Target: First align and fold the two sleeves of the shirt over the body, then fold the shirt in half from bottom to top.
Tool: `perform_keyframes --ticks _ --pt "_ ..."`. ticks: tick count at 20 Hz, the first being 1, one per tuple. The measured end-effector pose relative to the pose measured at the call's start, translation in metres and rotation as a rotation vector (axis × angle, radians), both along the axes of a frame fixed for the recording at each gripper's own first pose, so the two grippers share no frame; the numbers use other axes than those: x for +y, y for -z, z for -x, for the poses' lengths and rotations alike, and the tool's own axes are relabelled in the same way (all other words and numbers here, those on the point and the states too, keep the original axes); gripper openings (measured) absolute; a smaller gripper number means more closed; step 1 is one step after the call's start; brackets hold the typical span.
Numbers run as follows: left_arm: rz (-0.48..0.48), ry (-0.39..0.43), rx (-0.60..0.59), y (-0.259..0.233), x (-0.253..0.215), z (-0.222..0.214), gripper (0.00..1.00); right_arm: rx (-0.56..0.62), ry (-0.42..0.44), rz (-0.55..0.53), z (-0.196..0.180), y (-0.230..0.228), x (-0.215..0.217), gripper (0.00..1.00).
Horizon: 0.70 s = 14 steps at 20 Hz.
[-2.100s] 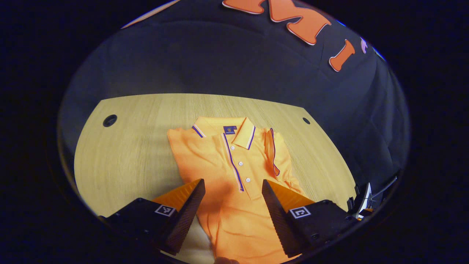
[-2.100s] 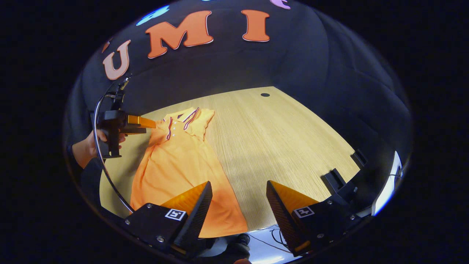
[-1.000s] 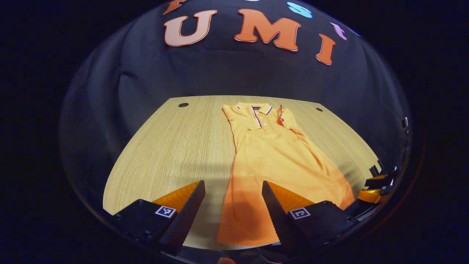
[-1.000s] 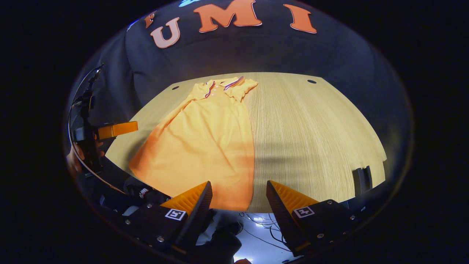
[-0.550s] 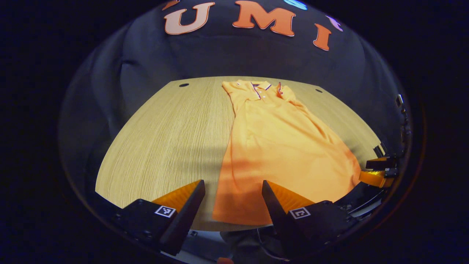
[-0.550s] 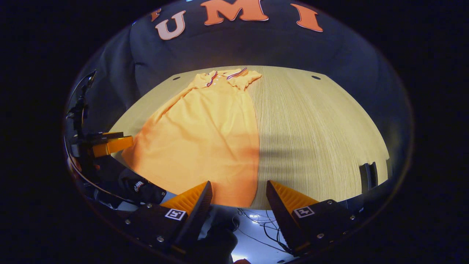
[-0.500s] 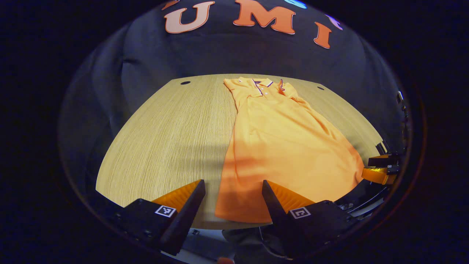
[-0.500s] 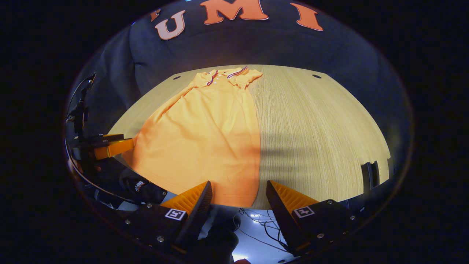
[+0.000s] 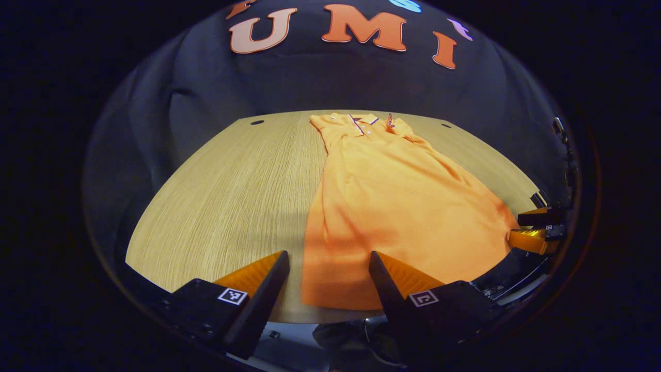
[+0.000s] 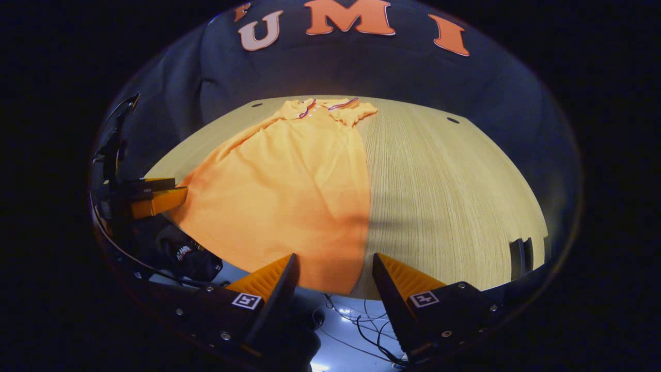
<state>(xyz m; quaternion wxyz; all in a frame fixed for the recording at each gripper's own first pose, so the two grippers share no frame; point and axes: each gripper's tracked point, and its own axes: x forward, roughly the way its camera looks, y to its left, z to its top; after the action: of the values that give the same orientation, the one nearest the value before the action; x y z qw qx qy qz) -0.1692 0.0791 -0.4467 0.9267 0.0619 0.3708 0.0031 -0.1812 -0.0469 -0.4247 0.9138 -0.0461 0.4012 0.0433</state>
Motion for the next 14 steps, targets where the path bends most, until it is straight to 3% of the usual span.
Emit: perform_keyframes --ticks 5,6,7,8,10,11,12,13,14 --pt "0.002 -0.007 -0.047 0.008 -0.014 -0.014 0.96 -0.014 0.046 0.004 -0.001 0.001 0.005 0.86" --pt "-0.003 -0.004 -0.045 0.008 -0.014 -0.016 0.83 -0.008 0.049 -0.001 -0.003 0.001 0.006 0.82" --pt "0.02 0.004 -0.041 0.01 -0.019 -0.018 0.83 0.004 0.052 -0.004 -0.006 0.003 0.007 0.76" --pt "0.029 0.013 -0.039 0.009 -0.024 -0.017 0.82 0.003 0.067 -0.008 -0.01 0.003 0.007 0.64" --pt "0.022 -0.004 -0.013 0.01 -0.025 -0.021 0.35 0.007 0.097 -0.002 -0.017 0.005 0.003 0.4" --pt "0.024 -0.009 0.024 0.013 -0.025 -0.02 0.34 0.02 0.115 -0.008 -0.016 0.005 0.003 0.34" --pt "0.054 0.012 0.055 0.016 -0.032 -0.024 0.34 0.043 0.117 -0.016 -0.017 0.005 0.004 0.19" --pt "0.066 -0.009 0.076 0.013 -0.034 -0.024 0.34 0.068 0.121 -0.04 -0.016 0.005 0.006 0.19" --pt "0.065 -0.008 0.088 0.013 -0.033 -0.027 0.04 0.085 0.13 -0.077 -0.018 0.004 0.008 0.19"
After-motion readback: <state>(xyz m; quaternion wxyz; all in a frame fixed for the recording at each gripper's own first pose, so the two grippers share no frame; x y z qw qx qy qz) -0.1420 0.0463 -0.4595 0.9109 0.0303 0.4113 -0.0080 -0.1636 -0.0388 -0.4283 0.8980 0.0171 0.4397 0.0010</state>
